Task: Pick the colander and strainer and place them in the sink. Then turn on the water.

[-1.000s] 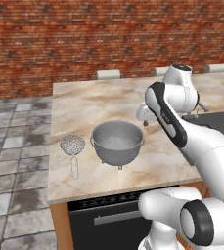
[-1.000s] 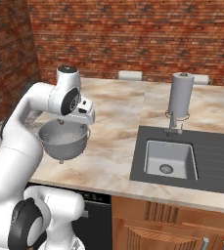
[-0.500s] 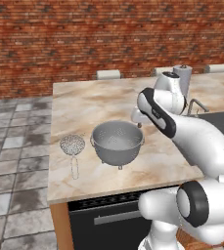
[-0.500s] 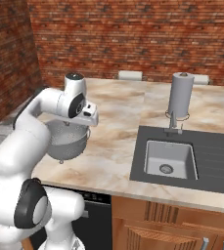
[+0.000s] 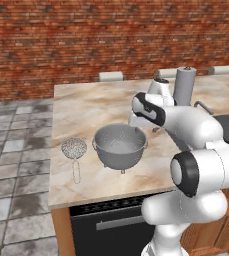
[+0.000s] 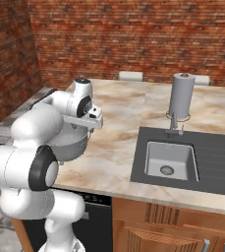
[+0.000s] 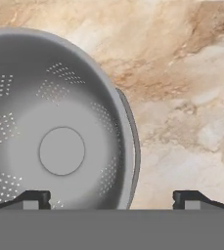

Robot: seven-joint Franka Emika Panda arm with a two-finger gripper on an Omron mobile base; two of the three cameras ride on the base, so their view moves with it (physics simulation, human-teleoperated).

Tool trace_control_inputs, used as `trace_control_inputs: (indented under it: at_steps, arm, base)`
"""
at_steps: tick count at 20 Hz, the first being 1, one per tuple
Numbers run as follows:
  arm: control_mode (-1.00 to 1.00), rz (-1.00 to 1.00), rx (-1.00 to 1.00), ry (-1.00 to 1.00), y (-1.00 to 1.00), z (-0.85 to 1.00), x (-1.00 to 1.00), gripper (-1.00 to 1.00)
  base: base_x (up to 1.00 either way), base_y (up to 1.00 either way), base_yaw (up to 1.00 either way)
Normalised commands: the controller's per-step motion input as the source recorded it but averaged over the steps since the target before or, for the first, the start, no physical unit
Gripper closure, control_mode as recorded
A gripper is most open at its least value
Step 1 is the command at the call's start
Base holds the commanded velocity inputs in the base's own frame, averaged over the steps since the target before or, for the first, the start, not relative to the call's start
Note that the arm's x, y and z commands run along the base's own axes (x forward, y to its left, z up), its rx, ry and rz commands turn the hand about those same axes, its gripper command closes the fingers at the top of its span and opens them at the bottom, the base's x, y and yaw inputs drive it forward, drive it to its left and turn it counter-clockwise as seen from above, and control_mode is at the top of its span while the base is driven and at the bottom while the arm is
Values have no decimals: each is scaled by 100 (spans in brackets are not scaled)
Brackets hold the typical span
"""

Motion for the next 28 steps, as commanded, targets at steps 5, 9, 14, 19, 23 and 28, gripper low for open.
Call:
trace_control_inputs:
  at_steps: [5, 9, 14, 19, 23, 28]
  arm:
    - [-100, -3, -1, 11, 0, -55, 6, -100]
    - [-100, -2, 0, 9, 0, -49, 0, -100]
    - [-100, -1, 0, 5, 0, -35, 2, -100]
    - [-100, 0, 0, 2, 0, -12, 1, -100]
    - [-100, 0, 0, 0, 0, 0, 0, 100]
    - [-100, -3, 0, -3, 0, 15, 0, 100]
  base:
    - [0, 0, 0]
    - [0, 0, 0]
    - [0, 0, 0]
    - [0, 0, 0]
    - [0, 0, 0]
    - [0, 0, 0]
